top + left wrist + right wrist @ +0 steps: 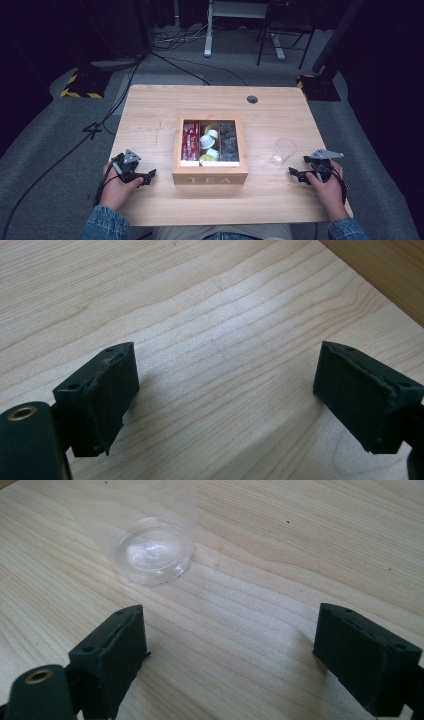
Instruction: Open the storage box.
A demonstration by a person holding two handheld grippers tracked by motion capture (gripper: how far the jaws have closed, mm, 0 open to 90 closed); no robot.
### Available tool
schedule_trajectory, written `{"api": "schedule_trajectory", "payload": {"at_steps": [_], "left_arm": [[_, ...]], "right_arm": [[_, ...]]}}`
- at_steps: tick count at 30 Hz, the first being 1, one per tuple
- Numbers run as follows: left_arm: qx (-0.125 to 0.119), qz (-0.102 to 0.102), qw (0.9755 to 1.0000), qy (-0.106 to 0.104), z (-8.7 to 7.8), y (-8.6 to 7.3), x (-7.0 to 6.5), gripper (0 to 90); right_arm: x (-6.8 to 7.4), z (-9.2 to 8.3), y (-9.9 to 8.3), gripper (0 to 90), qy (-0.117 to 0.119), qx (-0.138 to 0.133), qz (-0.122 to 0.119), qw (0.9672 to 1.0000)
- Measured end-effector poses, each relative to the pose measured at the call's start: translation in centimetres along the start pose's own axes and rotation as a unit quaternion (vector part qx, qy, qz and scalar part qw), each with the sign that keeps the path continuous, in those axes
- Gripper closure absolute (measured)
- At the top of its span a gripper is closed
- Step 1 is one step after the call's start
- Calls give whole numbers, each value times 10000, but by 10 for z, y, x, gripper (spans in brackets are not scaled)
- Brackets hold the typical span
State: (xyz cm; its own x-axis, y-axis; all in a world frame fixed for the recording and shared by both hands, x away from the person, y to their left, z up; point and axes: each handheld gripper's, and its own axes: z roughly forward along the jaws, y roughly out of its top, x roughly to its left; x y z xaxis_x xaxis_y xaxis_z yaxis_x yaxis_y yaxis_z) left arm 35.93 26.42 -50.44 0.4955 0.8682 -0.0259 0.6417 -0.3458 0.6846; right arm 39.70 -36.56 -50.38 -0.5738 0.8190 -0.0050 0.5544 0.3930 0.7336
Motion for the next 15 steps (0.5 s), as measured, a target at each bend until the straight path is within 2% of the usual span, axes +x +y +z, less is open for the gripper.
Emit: {"api": "schedule_trajectory", "payload": {"at_steps": [3, 4, 5, 9, 11, 12, 15], "left_arm": [[-6, -13, 10000, 7, -2, -1, 0, 165], [104, -79, 9999, 61, -7, -1, 1, 188], [104, -79, 9999, 61, -7, -1, 1, 201], [205, -147, 9997, 34, -14, -2, 6, 209], [187, -156, 9997, 27, -16, -1, 7, 221], [121, -224, 9997, 20, -22, 0, 8, 221], [94, -214, 9997, 31, -28, 3, 8, 230]], "right_arm": [[0, 0, 0, 133, 3, -1, 0, 10000], [0, 0, 0, 133, 8, -1, -1, 10000], [0, 0, 0, 133, 8, -1, -1, 10000], [0, 0, 0, 133, 14, -2, -3, 10000], [0, 0, 0, 133, 15, -1, 0, 10000], [0, 0, 0, 133, 20, -1, -5, 10000], [0, 0, 0, 133, 27, -3, -18, 10000]]}}
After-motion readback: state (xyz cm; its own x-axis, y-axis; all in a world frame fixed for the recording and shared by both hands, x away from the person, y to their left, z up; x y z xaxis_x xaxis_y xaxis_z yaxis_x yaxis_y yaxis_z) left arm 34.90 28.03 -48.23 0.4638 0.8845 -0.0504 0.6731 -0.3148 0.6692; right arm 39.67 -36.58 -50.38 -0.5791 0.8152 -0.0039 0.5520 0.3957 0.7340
